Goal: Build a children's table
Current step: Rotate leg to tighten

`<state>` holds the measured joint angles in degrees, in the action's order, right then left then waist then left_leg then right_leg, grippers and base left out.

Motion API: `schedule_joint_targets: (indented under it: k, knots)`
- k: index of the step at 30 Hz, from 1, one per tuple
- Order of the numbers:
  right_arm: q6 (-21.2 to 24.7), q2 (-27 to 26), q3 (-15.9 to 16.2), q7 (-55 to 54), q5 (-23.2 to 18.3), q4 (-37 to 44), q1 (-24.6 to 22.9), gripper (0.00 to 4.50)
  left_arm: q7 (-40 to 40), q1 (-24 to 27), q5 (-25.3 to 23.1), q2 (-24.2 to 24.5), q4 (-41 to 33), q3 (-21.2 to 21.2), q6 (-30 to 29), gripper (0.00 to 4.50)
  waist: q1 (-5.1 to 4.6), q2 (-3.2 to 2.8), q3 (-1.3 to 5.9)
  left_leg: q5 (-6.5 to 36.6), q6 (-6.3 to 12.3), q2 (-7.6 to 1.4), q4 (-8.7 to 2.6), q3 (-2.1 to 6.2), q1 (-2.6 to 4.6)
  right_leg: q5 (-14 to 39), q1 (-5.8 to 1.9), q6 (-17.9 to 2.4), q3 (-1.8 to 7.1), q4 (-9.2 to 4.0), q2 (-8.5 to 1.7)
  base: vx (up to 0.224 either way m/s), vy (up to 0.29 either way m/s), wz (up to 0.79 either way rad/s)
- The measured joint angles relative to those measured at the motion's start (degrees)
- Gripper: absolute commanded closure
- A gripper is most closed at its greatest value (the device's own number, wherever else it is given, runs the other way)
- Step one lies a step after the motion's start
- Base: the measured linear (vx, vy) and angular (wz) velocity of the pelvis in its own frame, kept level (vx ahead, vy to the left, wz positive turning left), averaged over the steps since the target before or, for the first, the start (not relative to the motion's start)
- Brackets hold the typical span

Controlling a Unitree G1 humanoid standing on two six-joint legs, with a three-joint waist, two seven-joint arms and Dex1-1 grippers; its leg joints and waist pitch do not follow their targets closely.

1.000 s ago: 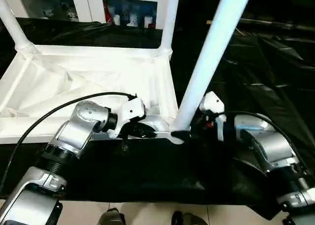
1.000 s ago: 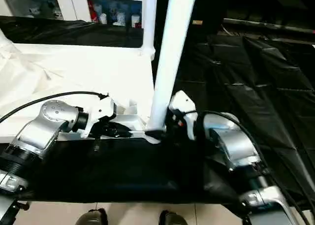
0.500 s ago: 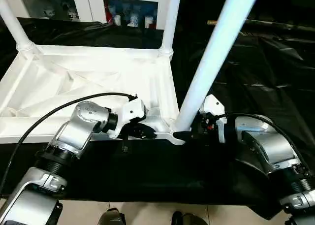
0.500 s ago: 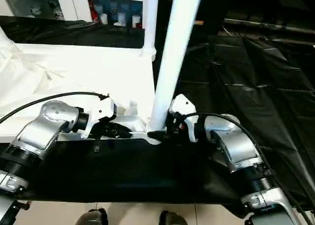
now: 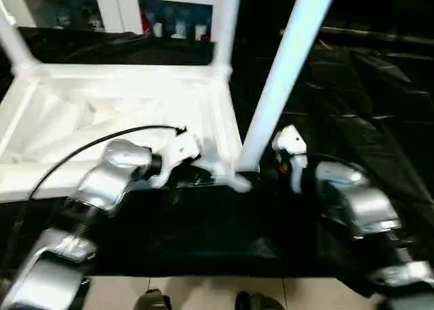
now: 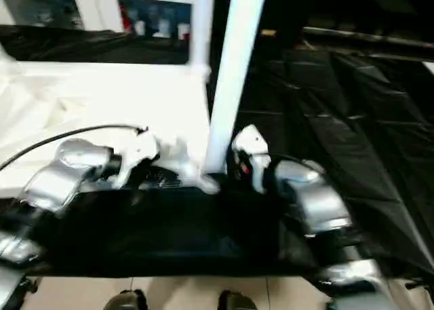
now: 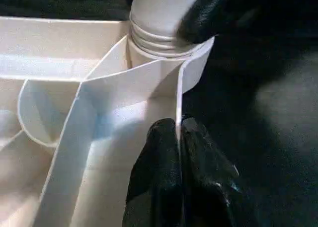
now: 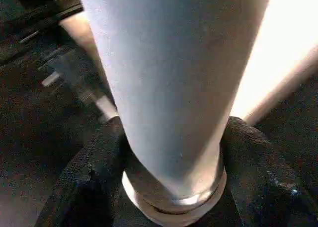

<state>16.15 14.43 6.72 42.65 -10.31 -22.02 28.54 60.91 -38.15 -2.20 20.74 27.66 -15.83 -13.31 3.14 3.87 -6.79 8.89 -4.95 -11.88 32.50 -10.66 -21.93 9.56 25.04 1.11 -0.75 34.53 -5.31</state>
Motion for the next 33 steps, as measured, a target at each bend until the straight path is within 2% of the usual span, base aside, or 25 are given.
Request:
schedule_joint_targets:
  k: [7, 11, 12, 15, 18, 21, 27, 30, 33]
  knots:
    - [1.0, -9.5, -5.2, -22.7, 3.0, -7.5, 5.9, 2.00, -15.7, -3.6, -3.3, -9.5, 5.0, 1.0, -4.7, 4.50, -0.19, -0.11, 0.10, 0.0, 0.00, 0.04, -0.02, 0.13, 0.00, 0.0, -0.05, 0.0, 0.03, -0.13, -0.01, 0.000, 0.000, 0.00]
    - [-0.9, -10.4, -5.8, -26.5, 4.5, -9.6, 7.1, 2.00, -18.3, -4.4, -3.8, -12.0, 6.5, 1.5, -5.0, 4.50, 0.25, -0.14, 0.25, 0.0, 0.00, 0.04, -0.11, 0.10, -0.04, 0.0, -0.13, 0.1, -0.01, -0.13, 0.01, 0.000, 0.000, 0.00]
    - [-1.5, -10.5, -5.8, -26.6, 4.5, -9.7, 7.0, 1.45, -18.3, -4.5, -3.8, -12.0, 6.6, 1.6, -5.0, 4.50, 0.27, -0.15, 0.26, 0.0, 0.00, 0.04, -0.14, 0.11, -0.05, 0.0, -0.12, 0.1, -0.02, -0.14, 0.02, 0.000, 0.000, 0.00]
    - [-2.0, -10.5, -5.8, -26.1, 4.7, -9.7, 6.9, 1.29, -17.9, -4.9, -3.8, -12.0, 6.9, 1.7, -4.9, 4.50, 0.30, -0.15, 0.25, 0.0, 0.00, 0.02, -0.19, 0.11, -0.11, 0.0, -0.09, 0.1, -0.07, -0.14, 0.03, 0.000, 0.000, 0.00]
    - [-2.1, -9.4, -5.7, -23.2, 4.7, -9.6, 6.7, 0.91, -17.0, -5.0, -3.7, -11.6, 7.0, 1.6, -4.4, 4.50, 0.31, -0.12, 0.24, 0.0, 0.00, 0.02, -0.21, 0.12, -0.14, 0.0, -0.07, 0.2, -0.07, -0.17, 0.03, 0.000, 0.000, 0.00]
    - [-2.1, -7.2, -4.8, -18.7, 4.3, -8.2, 5.7, 0.84, -15.1, -5.0, -3.7, -10.7, 7.0, 1.5, -3.6, 4.50, 0.30, -0.09, 0.21, 0.0, 0.00, 0.02, -0.38, 0.13, -0.15, 0.0, -0.05, 0.2, -0.11, -0.27, 0.04, 0.000, 0.000, 0.00]
    - [-0.9, 3.2, -0.7, 0.9, 0.7, -0.3, 0.3, 0.84, 0.4, -1.9, -0.6, -2.9, 2.9, 0.4, 1.8, 4.50, 0.50, -0.27, 0.09, 0.0, 0.00, -0.03, -0.70, 0.10, -0.23, 0.0, 0.05, 0.2, -0.15, -0.42, 0.10, 0.000, 0.000, 0.00]
    - [0.3, 7.9, 2.0, 9.2, -0.2, 4.1, -1.0, 0.84, 5.3, -1.5, 0.5, -1.4, 1.8, -0.2, 2.7, 4.50, 0.69, -0.29, 0.07, 0.1, 0.26, 0.01, -0.67, -0.07, -0.40, 0.1, 0.11, 0.1, -0.12, -0.59, 0.04, 0.000, 0.000, 0.00]
    - [1.2, 11.2, 3.2, 14.3, -0.6, 6.7, -1.7, 0.84, 8.4, -0.7, 1.4, 0.0, 0.7, -0.3, 3.2, 4.50, 0.68, -0.30, 0.07, 0.1, 0.62, 0.00, -0.63, -0.28, -0.35, 0.2, 0.11, 0.0, -0.07, -0.60, 0.01, 0.000, 0.000, 0.00]
